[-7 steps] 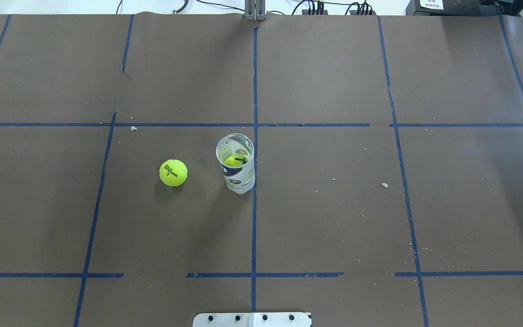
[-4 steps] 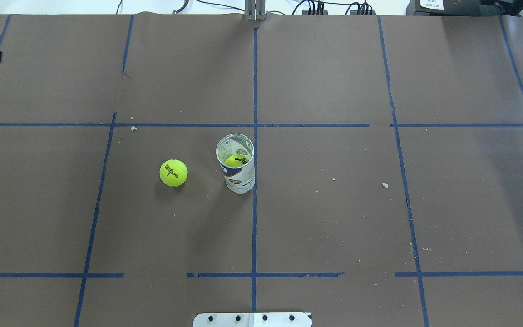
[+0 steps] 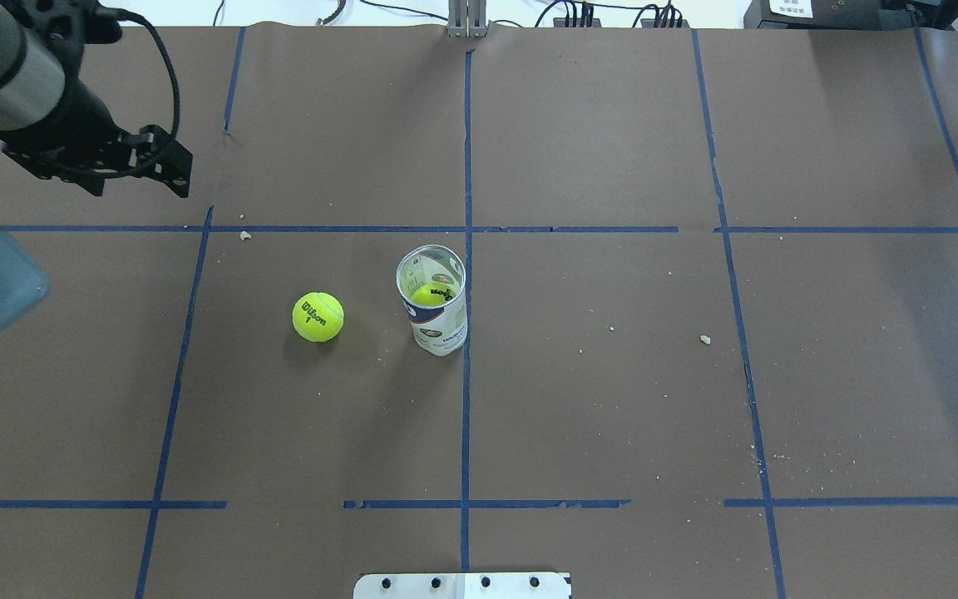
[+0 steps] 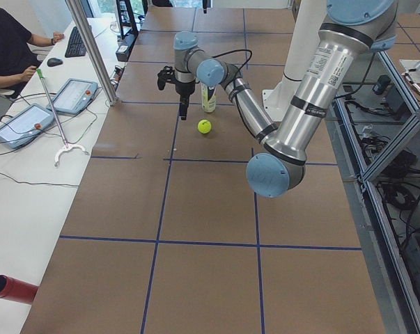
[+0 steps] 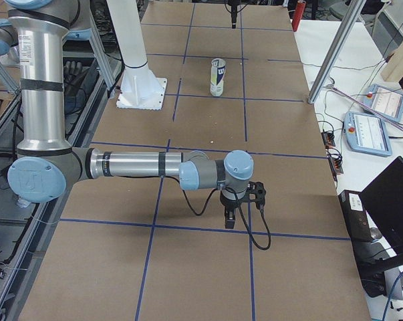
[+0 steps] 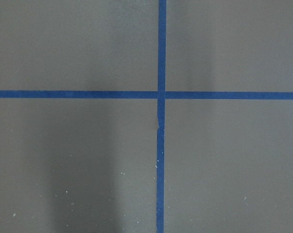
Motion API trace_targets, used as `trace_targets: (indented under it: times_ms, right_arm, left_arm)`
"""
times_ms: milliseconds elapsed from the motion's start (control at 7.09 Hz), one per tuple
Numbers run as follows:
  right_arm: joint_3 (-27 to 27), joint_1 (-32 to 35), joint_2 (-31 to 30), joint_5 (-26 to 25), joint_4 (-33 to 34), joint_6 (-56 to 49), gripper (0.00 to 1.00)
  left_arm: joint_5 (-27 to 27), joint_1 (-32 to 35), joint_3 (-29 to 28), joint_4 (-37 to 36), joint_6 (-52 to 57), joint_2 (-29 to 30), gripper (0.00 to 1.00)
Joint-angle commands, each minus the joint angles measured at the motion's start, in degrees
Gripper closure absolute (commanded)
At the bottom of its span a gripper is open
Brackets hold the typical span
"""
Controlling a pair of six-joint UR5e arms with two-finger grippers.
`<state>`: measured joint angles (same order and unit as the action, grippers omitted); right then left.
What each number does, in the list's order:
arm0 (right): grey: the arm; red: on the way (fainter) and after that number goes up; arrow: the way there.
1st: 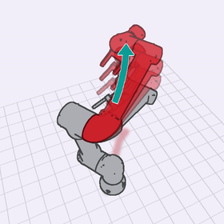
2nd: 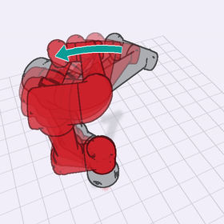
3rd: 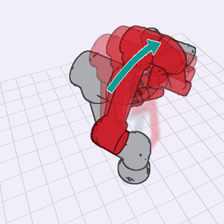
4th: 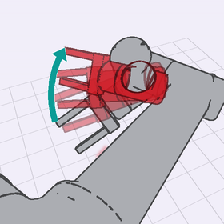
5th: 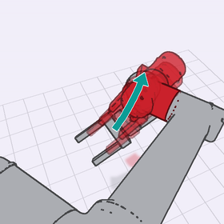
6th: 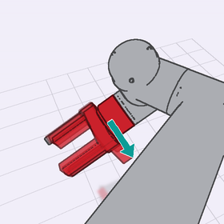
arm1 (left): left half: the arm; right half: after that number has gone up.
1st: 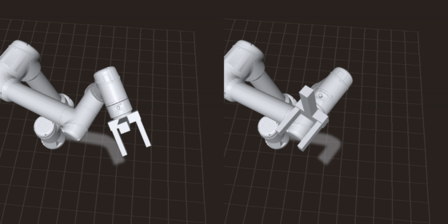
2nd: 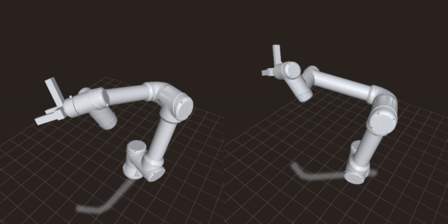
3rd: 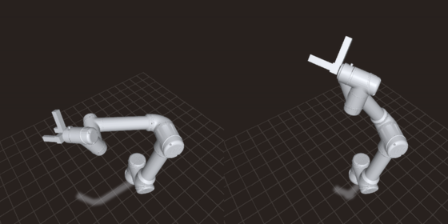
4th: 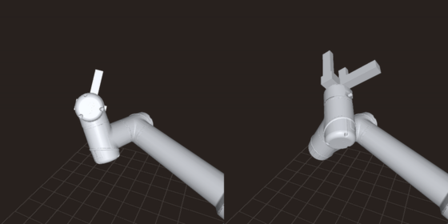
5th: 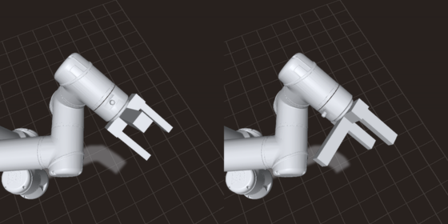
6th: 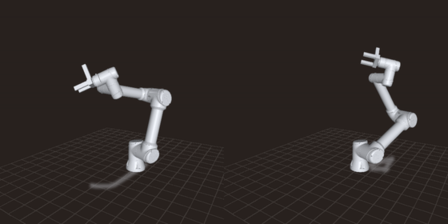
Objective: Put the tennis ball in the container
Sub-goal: 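Move the left gripper down toward the loose yellow-green tennis ball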
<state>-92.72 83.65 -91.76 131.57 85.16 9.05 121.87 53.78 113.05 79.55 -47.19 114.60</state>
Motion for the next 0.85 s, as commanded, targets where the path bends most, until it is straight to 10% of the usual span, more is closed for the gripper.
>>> trace_targets:
  times_ms: [0, 705]
  right_arm:
    - [0.0, 0.0, 0.0, 0.0, 0.0, 0.0, 0.00]
    - [0.0, 0.0, 0.0, 0.0, 0.0, 0.0, 0.00]
  left_arm:
    - [-1.4, -7.3, -5.5, 9.8, -9.2, 0.2, 0.00]
    - [-8.0, -16.2, -13.8, 17.6, -17.6, 3.3, 0.00]
